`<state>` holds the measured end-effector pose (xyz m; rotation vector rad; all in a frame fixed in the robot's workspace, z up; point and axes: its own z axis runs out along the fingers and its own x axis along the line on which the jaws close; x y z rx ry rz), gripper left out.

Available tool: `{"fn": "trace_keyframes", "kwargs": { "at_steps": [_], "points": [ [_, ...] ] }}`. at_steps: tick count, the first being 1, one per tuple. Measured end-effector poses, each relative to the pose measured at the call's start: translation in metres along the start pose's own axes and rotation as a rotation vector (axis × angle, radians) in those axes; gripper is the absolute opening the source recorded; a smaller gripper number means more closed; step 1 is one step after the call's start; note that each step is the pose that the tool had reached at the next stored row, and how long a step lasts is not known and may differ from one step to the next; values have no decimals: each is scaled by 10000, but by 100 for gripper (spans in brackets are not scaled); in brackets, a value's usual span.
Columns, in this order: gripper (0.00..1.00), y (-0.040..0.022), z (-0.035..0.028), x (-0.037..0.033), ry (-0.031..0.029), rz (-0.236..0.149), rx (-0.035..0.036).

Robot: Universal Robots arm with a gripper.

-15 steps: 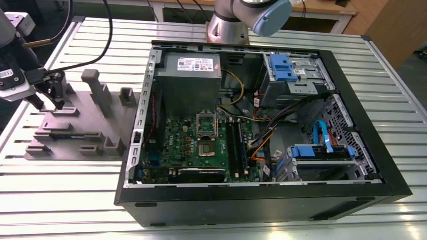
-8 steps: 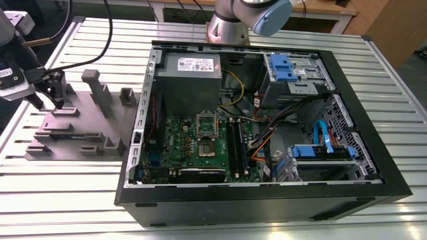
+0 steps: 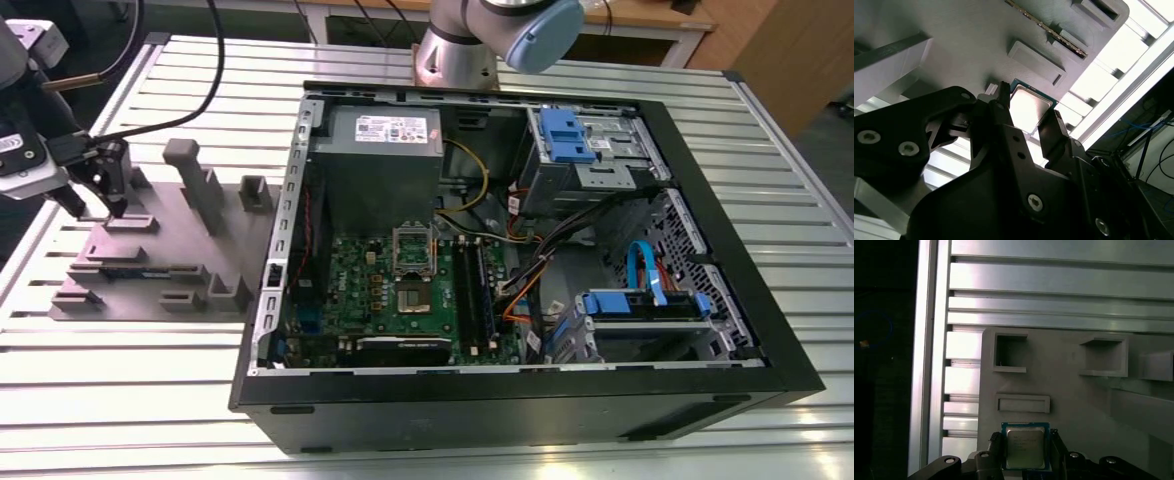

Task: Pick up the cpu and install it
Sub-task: 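Pick up the cpu and move it towards the insertion slot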

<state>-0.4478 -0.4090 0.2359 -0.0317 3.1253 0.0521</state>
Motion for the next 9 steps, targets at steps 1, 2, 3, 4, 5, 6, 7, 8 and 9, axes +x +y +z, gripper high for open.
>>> {"fn": "trace_keyframes", "kwargs": {
  "at_steps": [1, 2, 3, 4, 5, 6, 7, 8, 9],
  "points": [
    [47, 0, -2, 0, 0, 0, 0],
    [47, 0, -5, 0, 0, 0, 0],
    [47, 0, -7, 0, 0, 0, 0],
    [47, 0, -10, 0, 1, 0, 0],
    [47, 1, -12, 0, 0, 1, 0],
    [47, 1, -15, 0, 1, 0, 0],
    [47, 1, -17, 0, 0, 0, 0],
    [47, 1, -20, 0, 1, 1, 0],
    [47, 1, -22, 0, 0, 1, 0]
  ]
}}
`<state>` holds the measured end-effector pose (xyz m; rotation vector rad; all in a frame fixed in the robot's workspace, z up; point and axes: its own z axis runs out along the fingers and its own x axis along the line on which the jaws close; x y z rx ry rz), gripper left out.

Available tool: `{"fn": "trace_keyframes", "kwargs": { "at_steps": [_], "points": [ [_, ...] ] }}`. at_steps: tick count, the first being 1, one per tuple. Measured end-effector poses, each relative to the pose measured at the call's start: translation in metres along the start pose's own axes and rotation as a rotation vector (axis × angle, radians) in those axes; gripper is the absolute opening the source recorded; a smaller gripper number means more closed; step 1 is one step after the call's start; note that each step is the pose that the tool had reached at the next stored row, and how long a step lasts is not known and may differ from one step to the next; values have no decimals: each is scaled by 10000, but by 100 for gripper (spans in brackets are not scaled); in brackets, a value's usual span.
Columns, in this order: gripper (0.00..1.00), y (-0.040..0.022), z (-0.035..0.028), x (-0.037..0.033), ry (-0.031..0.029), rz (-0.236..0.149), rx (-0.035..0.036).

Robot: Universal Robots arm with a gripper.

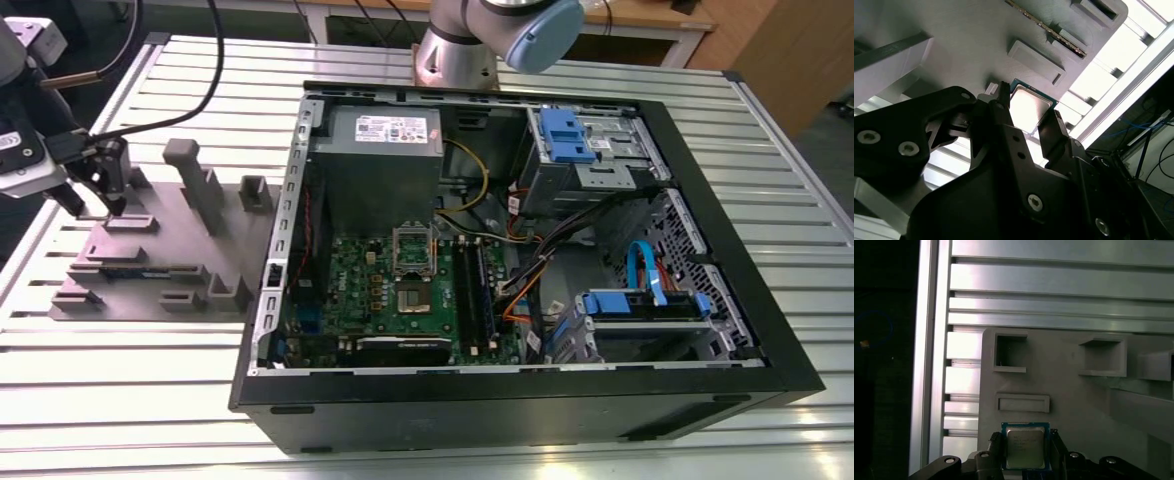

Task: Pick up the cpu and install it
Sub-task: 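Pick up the cpu and move it towards the insertion slot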

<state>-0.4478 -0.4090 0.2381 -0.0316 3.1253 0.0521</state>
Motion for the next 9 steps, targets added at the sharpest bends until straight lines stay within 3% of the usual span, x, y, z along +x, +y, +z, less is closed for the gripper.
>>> {"fn": "trace_keyframes", "kwargs": {
  "at_steps": [9],
  "points": [
    [47, 1, -22, -1, 0, -1, 0]
  ]
}}
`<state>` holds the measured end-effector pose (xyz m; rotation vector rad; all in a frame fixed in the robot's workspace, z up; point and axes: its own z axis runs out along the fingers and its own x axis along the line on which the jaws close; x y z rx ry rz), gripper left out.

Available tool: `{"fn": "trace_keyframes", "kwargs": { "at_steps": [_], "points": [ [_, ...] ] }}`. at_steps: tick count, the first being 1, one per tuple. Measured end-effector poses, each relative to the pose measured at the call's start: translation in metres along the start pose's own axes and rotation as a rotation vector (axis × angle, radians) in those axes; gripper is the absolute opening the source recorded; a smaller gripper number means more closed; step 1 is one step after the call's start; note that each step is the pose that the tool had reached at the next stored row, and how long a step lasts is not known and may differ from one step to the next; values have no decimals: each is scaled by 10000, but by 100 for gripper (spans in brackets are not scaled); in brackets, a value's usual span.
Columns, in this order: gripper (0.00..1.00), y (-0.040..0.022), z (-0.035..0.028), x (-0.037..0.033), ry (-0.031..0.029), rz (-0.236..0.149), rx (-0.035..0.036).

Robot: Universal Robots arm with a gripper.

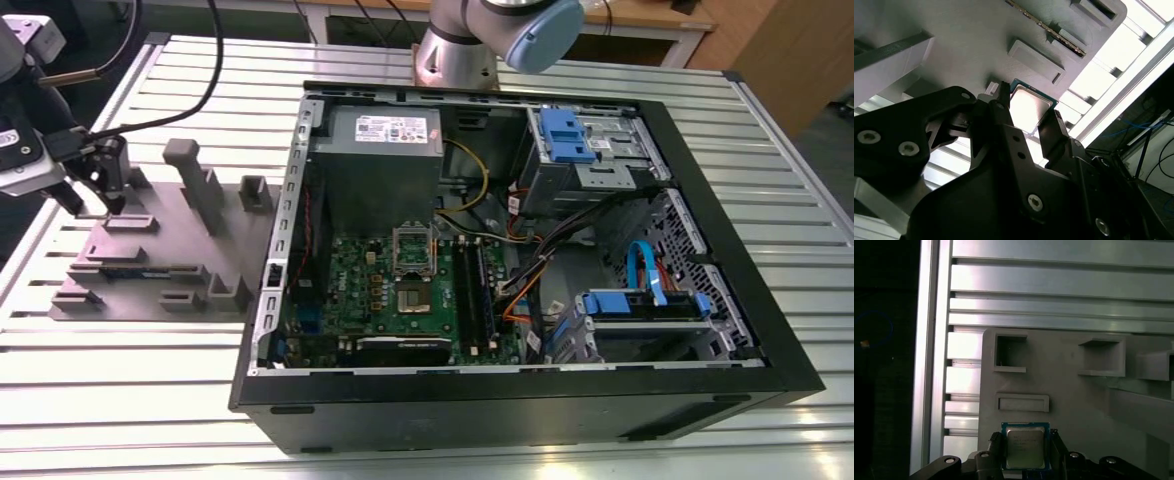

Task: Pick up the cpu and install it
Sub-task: 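Pick up the cpu and move it towards the insertion slot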

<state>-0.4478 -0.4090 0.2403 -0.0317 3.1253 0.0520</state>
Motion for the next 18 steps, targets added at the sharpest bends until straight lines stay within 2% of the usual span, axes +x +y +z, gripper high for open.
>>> {"fn": "trace_keyframes", "kwargs": {
  "at_steps": [18],
  "points": [
    [47, 2, -44, -1, 0, 1, 0]
  ]
}}
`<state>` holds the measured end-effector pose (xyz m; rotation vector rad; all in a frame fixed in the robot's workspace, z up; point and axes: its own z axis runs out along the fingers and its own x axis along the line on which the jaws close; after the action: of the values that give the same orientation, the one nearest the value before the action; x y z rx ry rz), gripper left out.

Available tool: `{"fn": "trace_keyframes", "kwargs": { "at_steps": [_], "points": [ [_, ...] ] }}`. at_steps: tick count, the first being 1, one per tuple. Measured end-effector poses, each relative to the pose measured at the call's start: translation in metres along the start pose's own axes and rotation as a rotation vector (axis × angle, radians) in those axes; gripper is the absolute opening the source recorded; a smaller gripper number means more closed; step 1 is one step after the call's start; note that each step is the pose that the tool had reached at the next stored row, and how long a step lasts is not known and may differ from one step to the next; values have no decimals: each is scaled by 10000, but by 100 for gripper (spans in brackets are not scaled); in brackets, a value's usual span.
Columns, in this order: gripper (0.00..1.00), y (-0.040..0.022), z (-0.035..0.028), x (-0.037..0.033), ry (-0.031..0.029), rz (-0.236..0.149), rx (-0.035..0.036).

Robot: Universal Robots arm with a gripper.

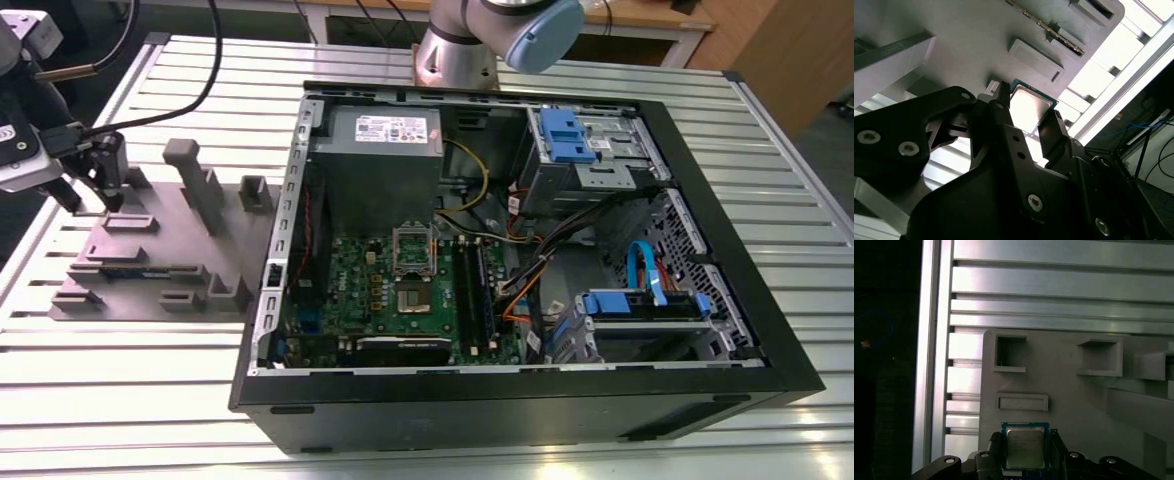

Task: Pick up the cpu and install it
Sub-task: 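Pick up the cpu and move it towards the insertion slot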

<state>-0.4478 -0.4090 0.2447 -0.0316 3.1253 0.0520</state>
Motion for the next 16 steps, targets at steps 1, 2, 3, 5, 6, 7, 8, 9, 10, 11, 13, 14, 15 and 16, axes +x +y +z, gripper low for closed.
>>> {"fn": "trace_keyframes", "kwargs": {
  "at_steps": [1, 2, 3, 5, 6, 7, 8, 9, 10, 11, 13, 14, 15, 16],
  "points": [
    [47, 0, -2, 0, 0, 0, 0],
    [47, 0, -5, 0, 0, 0, 0],
    [47, 0, -7, 0, 0, 0, 0],
    [47, 0, -13, 0, 0, -1, 0],
    [47, 0, -15, 0, 0, 0, 0],
    [47, 0, -19, 0, 1, 0, 1],
    [47, 1, -23, 0, 1, -1, 0],
    [47, 1, -26, -1, 1, 0, 0],
    [47, 1, -30, -1, 0, 0, 0],
    [47, 1, -33, -1, -1, 0, 0],
    [47, 1, -42, -1, 0, 0, 0],
    [47, 1, -47, -1, 1, 0, 0],
    [47, 2, -53, -1, 1, 0, 0],
    [47, 2, -58, -1, 0, 0, 0]
  ]
}}
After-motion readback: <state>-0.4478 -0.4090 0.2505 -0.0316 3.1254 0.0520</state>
